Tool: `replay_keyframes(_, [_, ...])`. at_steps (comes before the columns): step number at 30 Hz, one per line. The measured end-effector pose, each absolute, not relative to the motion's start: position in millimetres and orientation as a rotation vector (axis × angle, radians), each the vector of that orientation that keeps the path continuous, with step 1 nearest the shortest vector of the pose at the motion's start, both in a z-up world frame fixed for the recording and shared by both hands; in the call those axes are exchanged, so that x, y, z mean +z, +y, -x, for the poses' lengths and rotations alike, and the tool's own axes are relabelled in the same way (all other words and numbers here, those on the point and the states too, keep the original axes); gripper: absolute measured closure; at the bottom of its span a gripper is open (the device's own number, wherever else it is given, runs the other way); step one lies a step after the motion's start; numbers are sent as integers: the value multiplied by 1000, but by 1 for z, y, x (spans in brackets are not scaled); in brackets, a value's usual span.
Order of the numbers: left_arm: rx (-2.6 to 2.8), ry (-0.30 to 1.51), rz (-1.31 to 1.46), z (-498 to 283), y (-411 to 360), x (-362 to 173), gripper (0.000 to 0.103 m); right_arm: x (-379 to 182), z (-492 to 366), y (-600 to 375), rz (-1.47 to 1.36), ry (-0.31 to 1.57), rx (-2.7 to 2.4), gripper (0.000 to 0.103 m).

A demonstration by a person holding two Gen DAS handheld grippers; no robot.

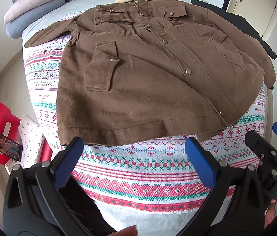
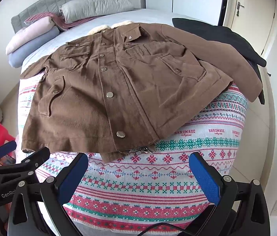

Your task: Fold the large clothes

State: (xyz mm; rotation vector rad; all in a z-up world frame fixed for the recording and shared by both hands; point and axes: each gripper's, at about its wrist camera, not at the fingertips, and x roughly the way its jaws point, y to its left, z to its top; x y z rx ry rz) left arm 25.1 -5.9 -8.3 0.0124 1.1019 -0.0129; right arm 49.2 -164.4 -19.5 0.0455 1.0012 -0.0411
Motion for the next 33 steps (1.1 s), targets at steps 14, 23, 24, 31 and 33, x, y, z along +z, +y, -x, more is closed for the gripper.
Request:
replay_keyframes(14, [-8,1110,-2,-25,-1,-13,0,-21,-49,-164,-51,1001,-42,0])
replay_keyframes(23, [2,1112,2,-27,2,-16,0,-23,-50,-164,-50,1005,-43,0])
replay_keyframes(24, [3,1112,3,-28,3,-16,0,-24,-51,-164,-48,1005,-43,0])
replay_keyframes(31, [8,1064,3,-32,13,-17,0,-26,-58,-170,-16,979,-3,0])
replay_keyframes(33, [-14,1074,-9,-36,16,-18,0,-24,-61,-178,-26,953,28,0])
